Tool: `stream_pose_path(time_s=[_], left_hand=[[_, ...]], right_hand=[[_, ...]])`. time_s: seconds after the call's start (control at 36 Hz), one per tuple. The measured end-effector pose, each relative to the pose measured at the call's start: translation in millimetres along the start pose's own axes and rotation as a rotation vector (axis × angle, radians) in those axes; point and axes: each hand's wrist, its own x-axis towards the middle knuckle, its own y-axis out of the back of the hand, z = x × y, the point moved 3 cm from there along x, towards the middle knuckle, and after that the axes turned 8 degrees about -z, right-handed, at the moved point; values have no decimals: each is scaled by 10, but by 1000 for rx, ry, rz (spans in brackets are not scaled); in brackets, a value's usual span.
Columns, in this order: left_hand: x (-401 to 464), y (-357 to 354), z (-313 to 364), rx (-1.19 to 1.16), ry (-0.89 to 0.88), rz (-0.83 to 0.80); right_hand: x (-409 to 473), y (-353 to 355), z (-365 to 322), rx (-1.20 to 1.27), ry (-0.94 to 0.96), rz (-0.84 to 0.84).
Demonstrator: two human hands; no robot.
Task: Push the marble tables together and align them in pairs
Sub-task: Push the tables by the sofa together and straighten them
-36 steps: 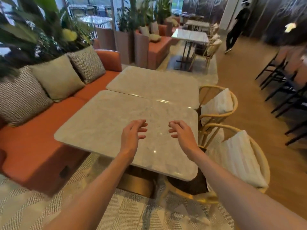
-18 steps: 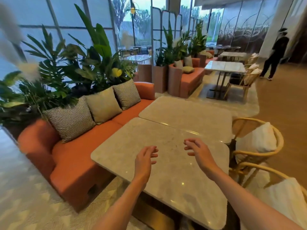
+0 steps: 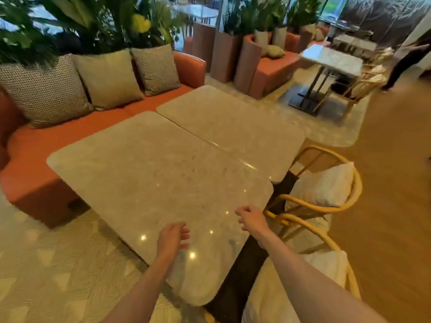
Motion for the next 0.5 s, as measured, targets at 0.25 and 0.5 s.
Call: stream_pose_path(time_s=[0.25, 0.5], left_hand=[[730, -464, -657, -85, 205, 100], [821, -797, -1010, 218, 220, 250]], right_hand=[[511, -71, 637, -127, -260, -40], [989, 322, 827, -132, -441, 59]])
